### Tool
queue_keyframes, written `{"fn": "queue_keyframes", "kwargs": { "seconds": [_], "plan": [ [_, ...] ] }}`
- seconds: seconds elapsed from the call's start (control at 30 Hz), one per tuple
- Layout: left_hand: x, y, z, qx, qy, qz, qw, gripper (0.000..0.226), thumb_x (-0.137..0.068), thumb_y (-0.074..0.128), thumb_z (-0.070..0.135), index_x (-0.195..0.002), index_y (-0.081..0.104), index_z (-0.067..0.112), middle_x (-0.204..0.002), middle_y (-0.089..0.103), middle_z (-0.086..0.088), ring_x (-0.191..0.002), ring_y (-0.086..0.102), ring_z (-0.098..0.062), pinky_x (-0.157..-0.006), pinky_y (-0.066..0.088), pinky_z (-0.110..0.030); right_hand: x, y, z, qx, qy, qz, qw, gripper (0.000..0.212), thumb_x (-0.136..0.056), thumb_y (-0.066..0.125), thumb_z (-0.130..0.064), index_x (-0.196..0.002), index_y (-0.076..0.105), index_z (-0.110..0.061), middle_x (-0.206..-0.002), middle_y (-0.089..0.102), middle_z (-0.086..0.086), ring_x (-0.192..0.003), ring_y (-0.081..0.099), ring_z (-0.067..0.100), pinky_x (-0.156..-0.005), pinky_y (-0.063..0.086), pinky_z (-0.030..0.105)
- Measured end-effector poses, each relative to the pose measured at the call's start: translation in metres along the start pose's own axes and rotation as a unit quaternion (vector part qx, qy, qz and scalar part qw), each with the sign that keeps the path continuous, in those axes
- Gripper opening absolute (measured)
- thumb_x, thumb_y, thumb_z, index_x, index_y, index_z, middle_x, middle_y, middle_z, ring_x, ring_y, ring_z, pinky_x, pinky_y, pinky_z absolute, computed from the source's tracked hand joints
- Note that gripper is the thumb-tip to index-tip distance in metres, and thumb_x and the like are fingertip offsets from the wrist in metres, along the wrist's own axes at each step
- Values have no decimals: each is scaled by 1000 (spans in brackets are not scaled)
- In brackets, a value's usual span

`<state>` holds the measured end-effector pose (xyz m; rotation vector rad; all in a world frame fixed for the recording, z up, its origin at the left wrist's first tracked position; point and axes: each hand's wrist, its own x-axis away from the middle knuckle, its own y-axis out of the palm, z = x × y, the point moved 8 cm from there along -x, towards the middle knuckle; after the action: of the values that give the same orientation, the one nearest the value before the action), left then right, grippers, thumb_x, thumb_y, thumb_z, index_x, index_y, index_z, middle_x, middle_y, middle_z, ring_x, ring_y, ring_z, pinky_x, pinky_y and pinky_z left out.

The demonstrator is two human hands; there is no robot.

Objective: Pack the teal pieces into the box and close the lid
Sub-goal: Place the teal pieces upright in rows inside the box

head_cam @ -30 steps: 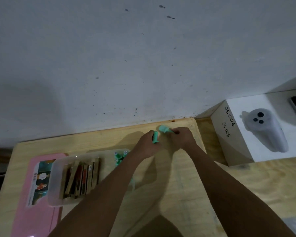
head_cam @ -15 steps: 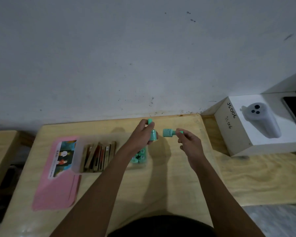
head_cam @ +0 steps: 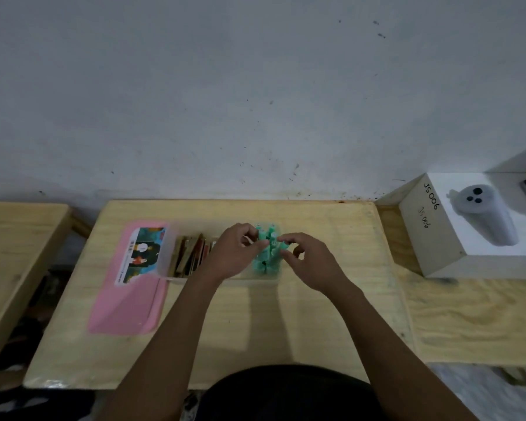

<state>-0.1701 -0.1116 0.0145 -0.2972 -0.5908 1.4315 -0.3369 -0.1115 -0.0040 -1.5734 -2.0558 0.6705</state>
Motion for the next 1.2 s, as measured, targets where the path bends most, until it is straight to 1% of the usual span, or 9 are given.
{"fn": "queue_keyframes", "kwargs": {
  "seconds": [0.07, 0.13, 0.23, 0.37, 0.53, 0.67, 0.9, 1.0, 1.2],
  "plan": [
    [2, 0, -11, -36, 1, 9, 999, 16, -85, 67, 32, -82, 59, 17, -86, 53, 4, -76, 53, -13, -59, 38, -14, 2, 14, -5, 83, -24, -21, 996, 30, -91, 61, -28, -121, 61, -33, -116, 61, -13, -80, 60, 8, -69, 48, 26],
    [3, 0, -21, -56, 2, 16, 998, 15, -84, 67, 32, -82, 59, 19, -82, 49, 8, -72, 49, -11, -59, 35, -16, 4, 24, -8, 148, -39, -38, 988, 35, -93, 57, -28, -127, 58, -34, -124, 58, -13, -93, 61, 10, -69, 41, 23],
    [5, 4, -32, -76, 5, 17, 997, 15, -84, 67, 29, -82, 62, 16, -81, 53, 5, -68, 47, -7, -58, 32, -16, 4, 35, -9, 203, -50, -56, 976, 39, -94, 52, -27, -132, 55, -33, -128, 57, -8, -108, 59, 18, -77, 48, 29],
    [4, 12, -43, -107, 1, 19, 994, 17, -84, 67, 29, -86, 67, 13, -90, 61, -2, -65, 46, -3, -59, 34, -17, 5, 44, -9, 259, -49, -44, 964, 37, -91, 53, -23, -128, 59, -28, -119, 62, -1, -103, 60, 25, -77, 49, 35],
    [7, 25, -55, -135, -21, 6, 991, 12, -84, 65, 30, -90, 69, 19, -92, 64, 1, -70, 53, -12, -72, 50, -34, 7, 44, -9, 259, -26, 14, 965, 30, -81, 66, -21, -110, 69, -25, -103, 71, -2, -89, 65, 24, -71, 46, 34],
    [8, 31, -59, -126, -37, 13, 991, 7, -82, 65, 25, -87, 68, 21, -92, 67, 2, -66, 53, -11, -67, 45, -28, 7, 41, -9, 278, -16, 45, 960, 22, -72, 75, -22, -94, 76, -27, -88, 74, -4, -79, 64, 21, -65, 43, 31],
    [9, 29, -59, -129, -69, 16, 989, 9, -80, 65, 26, -84, 73, 25, -89, 71, 7, -82, 64, -13, -76, 55, -34, 5, 41, -7, 277, -4, 19, 961, 18, -84, 63, -23, -99, 75, -24, -99, 69, -2, -93, 58, 20, -70, 39, 31],
    [11, 31, -63, -116, -79, 13, 990, 8, -78, 67, 25, -79, 75, 25, -85, 73, 7, -81, 67, -12, -75, 56, -37, 3, 42, -6, 282, 13, 1, 959, 20, -87, 60, -23, -101, 74, -27, -100, 68, -3, -94, 57, 18, -69, 33, 30],
    [12, 34, -67, -84, -100, 24, 991, 8, -73, 72, 21, -79, 77, 22, -81, 74, 3, -78, 68, -15, -76, 57, -40, -1, 41, -8, 287, 32, -16, 957, 22, -88, 58, -23, -101, 74, -28, -98, 68, -1, -93, 59, 20, -69, 33, 30]
  ]
}}
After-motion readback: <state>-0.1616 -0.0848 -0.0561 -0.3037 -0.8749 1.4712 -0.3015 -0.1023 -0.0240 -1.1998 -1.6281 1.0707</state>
